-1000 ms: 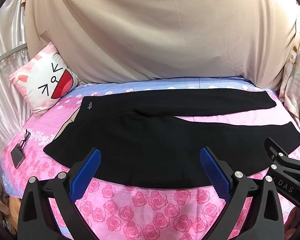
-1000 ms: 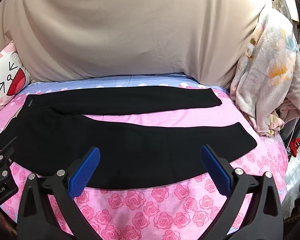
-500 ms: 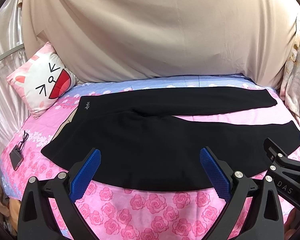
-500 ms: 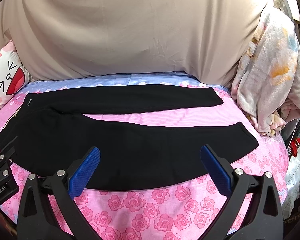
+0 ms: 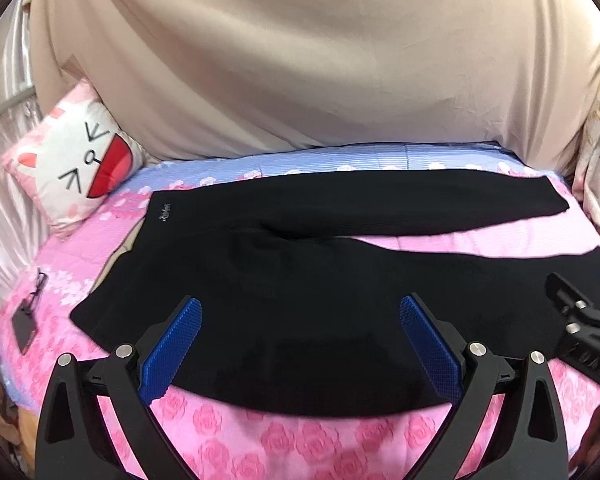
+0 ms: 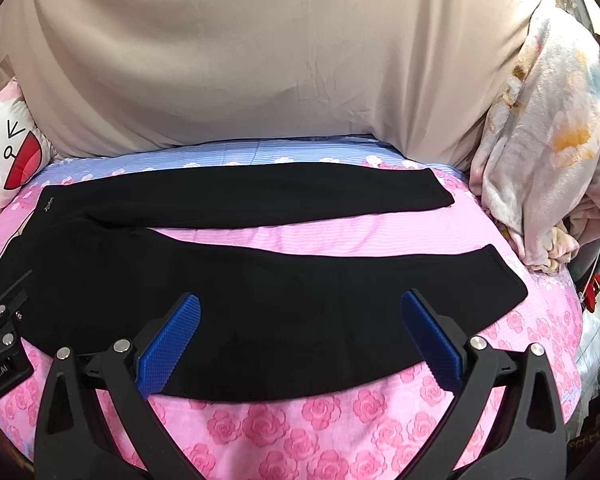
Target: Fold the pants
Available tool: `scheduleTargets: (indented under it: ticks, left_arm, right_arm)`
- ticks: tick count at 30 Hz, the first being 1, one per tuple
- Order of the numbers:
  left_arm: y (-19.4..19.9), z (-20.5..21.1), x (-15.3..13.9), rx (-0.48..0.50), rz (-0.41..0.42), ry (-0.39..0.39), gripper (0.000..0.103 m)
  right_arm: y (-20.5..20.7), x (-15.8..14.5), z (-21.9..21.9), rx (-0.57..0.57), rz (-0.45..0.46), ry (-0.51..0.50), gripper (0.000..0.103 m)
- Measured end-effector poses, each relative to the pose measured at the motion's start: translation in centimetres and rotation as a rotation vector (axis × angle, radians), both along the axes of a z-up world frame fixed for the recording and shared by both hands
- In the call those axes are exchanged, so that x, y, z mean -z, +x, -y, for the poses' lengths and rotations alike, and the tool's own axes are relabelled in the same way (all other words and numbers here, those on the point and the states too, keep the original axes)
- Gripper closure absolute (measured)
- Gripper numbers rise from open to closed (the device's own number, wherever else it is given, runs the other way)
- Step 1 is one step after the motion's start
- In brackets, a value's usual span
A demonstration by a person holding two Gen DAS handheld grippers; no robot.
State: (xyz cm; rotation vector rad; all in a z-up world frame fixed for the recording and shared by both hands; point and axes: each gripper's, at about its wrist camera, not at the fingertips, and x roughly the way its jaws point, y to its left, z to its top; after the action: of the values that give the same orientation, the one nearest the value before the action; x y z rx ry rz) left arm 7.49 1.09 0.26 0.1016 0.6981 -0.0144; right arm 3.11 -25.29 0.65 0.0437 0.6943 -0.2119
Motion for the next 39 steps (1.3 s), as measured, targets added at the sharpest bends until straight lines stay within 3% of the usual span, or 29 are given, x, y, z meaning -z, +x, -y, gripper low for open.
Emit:
scheduleTargets:
  ticks: [5, 11, 17, 22, 27, 31, 39]
  left_arm:
    - [5.3, -3.8, 0.3, -0.053, -0.024, -0.042, 0.005]
    - [11.5, -7.2, 0.7, -0.144, 0.000, 0.013, 0.005]
    - [16.4, -9.2, 1.2, -0.208, 0.013, 0.038, 0.005]
    - [19.4, -10.6, 2.3, -0.225, -0.007, 0.030, 0.005]
    - [21.8, -12.2, 3.3, -0.275, -0.018, 0.116, 0.005]
    - [23.4, -14.7, 3.6, -0.302, -0.025, 0.113, 0.005]
    - [28.2, -21.5, 4.7, -0.398, -0.070, 0.145, 0.005]
  right_arm:
    - [4.4, 0.3, 5.5, -0.099, 0.031, 0.084, 0.005]
    - [13.1, 1.4, 19.3, -0.050, 0.047, 0.153, 0.005]
    - [21.7, 3.9, 28.4, 0.032, -0.039, 0.096, 0.005]
    - [27.2, 6.5, 32.9, 0.022, -0.109, 0.101, 0.005]
    - [30.2, 8.6, 35.3, 0.010, -0.165, 0.080, 0.005]
    - [32.0, 10.2, 35.7, -0.017, -0.227, 0.032, 0.005]
    - [32.9, 10.9, 35.9, -0.046, -0.212, 0.043, 0.005]
